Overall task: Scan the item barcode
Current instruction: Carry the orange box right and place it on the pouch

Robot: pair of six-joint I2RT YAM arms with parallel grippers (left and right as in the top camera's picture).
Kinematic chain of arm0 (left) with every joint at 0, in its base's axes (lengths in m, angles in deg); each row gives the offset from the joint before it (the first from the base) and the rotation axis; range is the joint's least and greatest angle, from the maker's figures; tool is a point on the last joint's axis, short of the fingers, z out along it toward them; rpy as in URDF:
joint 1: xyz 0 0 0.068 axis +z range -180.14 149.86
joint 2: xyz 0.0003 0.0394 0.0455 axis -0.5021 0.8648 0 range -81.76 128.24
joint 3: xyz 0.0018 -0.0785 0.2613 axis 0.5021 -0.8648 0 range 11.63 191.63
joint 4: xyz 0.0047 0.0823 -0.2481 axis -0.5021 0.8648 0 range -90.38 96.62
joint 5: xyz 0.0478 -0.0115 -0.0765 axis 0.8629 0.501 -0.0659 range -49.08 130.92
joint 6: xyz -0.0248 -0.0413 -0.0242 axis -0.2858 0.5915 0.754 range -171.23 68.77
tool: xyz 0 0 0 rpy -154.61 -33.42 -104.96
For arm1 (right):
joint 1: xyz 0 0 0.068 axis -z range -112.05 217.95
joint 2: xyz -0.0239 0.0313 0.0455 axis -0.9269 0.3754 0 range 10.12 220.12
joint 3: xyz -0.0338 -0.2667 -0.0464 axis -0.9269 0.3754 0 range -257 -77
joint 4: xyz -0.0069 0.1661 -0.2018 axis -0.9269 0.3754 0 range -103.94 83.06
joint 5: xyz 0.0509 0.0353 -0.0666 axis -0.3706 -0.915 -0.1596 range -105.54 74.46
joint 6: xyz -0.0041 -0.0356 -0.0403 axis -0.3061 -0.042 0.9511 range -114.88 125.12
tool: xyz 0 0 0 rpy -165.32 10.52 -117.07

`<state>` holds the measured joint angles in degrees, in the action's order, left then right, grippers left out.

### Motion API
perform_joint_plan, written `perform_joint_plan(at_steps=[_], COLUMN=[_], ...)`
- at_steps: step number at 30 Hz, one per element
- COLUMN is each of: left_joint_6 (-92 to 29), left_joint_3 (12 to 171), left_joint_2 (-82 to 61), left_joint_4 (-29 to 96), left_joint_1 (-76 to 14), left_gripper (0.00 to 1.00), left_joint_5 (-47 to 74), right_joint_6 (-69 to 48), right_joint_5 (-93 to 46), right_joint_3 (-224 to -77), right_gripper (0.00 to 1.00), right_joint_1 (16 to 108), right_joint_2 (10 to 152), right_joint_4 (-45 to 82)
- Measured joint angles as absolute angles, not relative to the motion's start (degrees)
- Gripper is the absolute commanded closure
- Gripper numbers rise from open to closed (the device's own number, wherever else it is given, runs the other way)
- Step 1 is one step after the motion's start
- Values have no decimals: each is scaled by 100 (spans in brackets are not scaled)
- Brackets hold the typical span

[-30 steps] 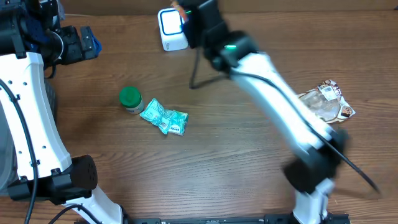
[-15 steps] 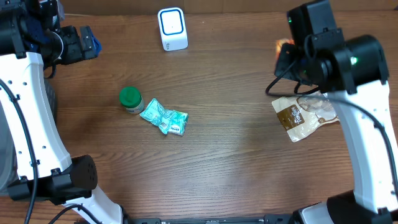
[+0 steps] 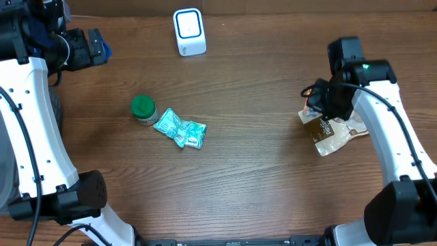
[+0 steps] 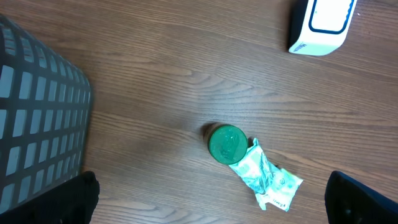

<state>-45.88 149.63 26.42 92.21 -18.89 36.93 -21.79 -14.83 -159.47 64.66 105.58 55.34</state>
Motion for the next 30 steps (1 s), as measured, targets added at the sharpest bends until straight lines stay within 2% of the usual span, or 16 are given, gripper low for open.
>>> perform_joint_plan(at_steps=[9, 18, 22, 25, 30], left_joint_6=[-4588, -4588, -4590, -4588, -4588], left_joint_3=[14963, 14963, 14963, 14963, 14963], left_joint_2=[2642, 2642, 2642, 2642, 2642], left_joint_4=[9223, 9221, 9221, 9221, 9221], left_joint_1=[-1889, -1889, -1889, -1889, -1889], left_gripper=[0, 1, 1, 0, 1], left_joint_5=[3693, 3693, 3693, 3693, 3693], right_joint_6=[-2155, -2142, -2140, -2144, -2131], right_joint_5=[-2187, -2703, -2760, -2781, -2819], right_joint_3=[-14892, -14817, -14817, -14817, -14817], right_gripper=[96, 96, 96, 91, 90], right_joint_1=[7502, 8597, 8752, 8757, 8757], right_joint_2=[10560, 10560, 10560, 10560, 10589], right_joint_4=[4762, 4719, 4708, 4657, 4598])
